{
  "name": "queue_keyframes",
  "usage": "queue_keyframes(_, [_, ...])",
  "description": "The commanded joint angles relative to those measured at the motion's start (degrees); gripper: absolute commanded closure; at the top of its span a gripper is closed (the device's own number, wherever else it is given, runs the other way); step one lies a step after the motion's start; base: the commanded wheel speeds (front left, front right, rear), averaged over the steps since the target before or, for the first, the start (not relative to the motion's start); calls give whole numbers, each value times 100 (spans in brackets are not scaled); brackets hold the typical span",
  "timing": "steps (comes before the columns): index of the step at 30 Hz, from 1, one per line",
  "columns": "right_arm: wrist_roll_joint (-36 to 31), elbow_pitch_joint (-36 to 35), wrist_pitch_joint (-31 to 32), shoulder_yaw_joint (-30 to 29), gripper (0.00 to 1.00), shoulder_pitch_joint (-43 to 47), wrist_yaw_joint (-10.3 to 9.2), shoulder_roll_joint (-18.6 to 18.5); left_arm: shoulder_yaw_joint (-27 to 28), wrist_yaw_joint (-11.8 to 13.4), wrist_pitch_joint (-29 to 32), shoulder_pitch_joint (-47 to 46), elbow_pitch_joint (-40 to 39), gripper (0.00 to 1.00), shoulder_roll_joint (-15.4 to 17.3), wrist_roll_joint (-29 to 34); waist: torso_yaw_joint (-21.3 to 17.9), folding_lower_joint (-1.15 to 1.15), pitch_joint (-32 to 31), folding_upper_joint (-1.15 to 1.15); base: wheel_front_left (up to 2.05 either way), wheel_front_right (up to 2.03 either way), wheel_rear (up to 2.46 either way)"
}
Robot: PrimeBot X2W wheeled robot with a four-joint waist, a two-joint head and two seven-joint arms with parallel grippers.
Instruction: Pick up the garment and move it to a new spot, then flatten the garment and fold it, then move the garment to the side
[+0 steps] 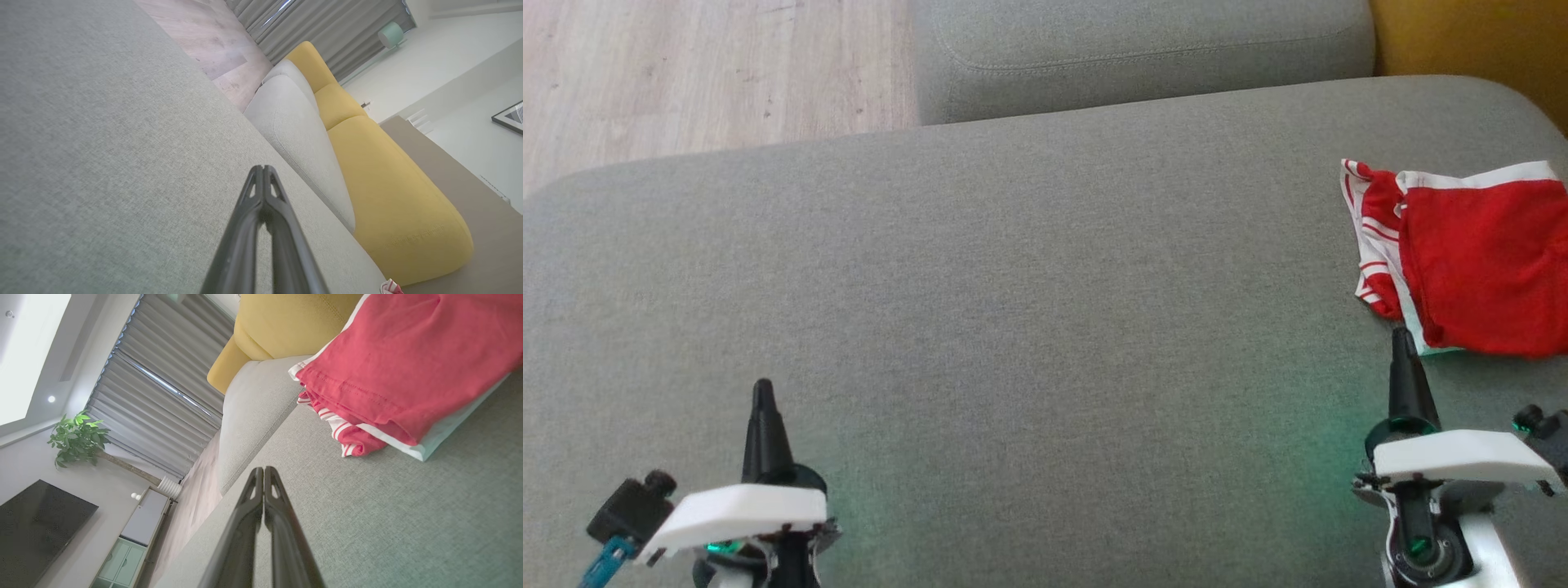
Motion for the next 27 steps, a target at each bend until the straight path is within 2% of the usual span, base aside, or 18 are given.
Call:
queue_keyframes(1, [150,-220,48,33,100,-203,-2,-121,179,-57,27,-280,-150,100,87,-123,4,0,-4,0,0,0,0])
queue_keyframes(27, [1761,-288,471,-156,100,-190,-3,-133,499,-192,460,-333,-31,100,97,-1581,92,0,-99,0,0,0,0])
